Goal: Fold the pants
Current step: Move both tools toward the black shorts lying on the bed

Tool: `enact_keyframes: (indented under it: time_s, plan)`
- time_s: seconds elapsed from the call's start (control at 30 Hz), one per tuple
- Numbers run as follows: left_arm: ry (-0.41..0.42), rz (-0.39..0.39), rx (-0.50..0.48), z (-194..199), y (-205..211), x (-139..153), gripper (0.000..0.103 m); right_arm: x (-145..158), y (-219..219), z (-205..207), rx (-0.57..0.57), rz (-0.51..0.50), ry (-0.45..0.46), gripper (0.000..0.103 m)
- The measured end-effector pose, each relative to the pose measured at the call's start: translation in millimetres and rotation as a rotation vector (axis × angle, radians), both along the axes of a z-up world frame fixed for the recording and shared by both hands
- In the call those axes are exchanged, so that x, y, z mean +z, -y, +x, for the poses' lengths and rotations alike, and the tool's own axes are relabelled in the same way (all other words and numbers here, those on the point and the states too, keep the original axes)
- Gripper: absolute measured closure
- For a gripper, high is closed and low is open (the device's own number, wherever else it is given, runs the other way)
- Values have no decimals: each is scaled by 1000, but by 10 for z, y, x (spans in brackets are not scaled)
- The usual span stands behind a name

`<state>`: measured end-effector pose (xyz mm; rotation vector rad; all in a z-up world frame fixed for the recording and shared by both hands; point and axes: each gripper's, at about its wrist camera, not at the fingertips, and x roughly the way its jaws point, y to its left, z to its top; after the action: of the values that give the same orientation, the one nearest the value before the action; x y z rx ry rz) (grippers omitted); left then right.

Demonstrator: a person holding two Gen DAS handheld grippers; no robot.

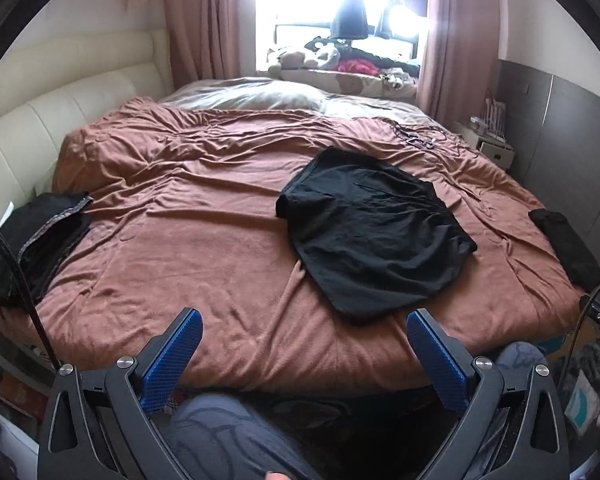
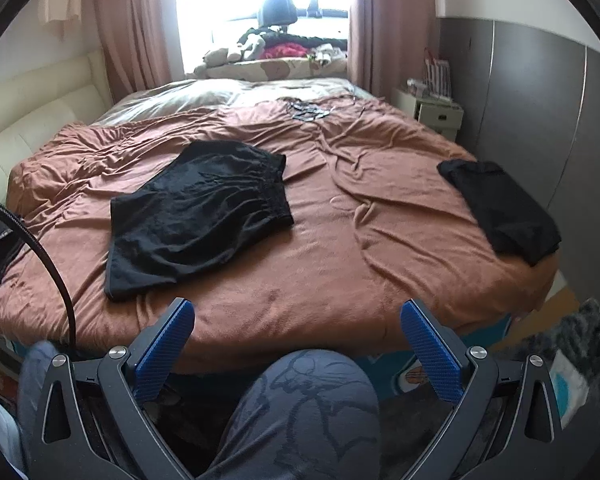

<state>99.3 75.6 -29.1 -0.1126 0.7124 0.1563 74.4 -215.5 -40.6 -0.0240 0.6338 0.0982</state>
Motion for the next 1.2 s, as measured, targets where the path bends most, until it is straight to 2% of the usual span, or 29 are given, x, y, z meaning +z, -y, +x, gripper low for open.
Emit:
enact_keyframes:
  time_s: [0.07,0.17,0.23,0.33,0.4,0.53,0.63,0.8,0.93,1.0,1.13,1.2]
  plan:
    - [-2,-6,-31,59,-23,-10,0,-1,10,100,0,23,-5,0]
    - [-3,3,-17,162,-42,-71,0,3,16,210,0,35,-2,0]
    - [-45,34,-2,274,-53,-146,0,-12,41,307,2,57,-3,0]
    - [-61,108,4,370,-41,-240,0,-33,29,426,-6,60,16,0]
    - [-73,109,-5,424,-55,-295,0,-74,22,496,-8,60,37,0]
    - [-88,75,-15,532,-125,-395,0,-187,-8,666,-11,59,23,0]
    - [-75,-6,-22,587,-207,-434,0,-245,-36,798,9,58,21,0]
    - [-126,-30,11,751,-261,-579,2,-344,-52,986,52,51,-22,0]
    - [-166,-68,54,857,-323,-706,13,-427,-62,1153,86,38,-40,0]
    - [-151,-115,57,877,-364,-752,13,-458,-64,1245,102,39,-48,0]
    - [-147,-138,80,921,-393,-805,13,-539,-39,1426,149,83,-90,0]
    - [-143,-146,74,939,-397,-813,13,-560,-19,1487,150,94,-78,0]
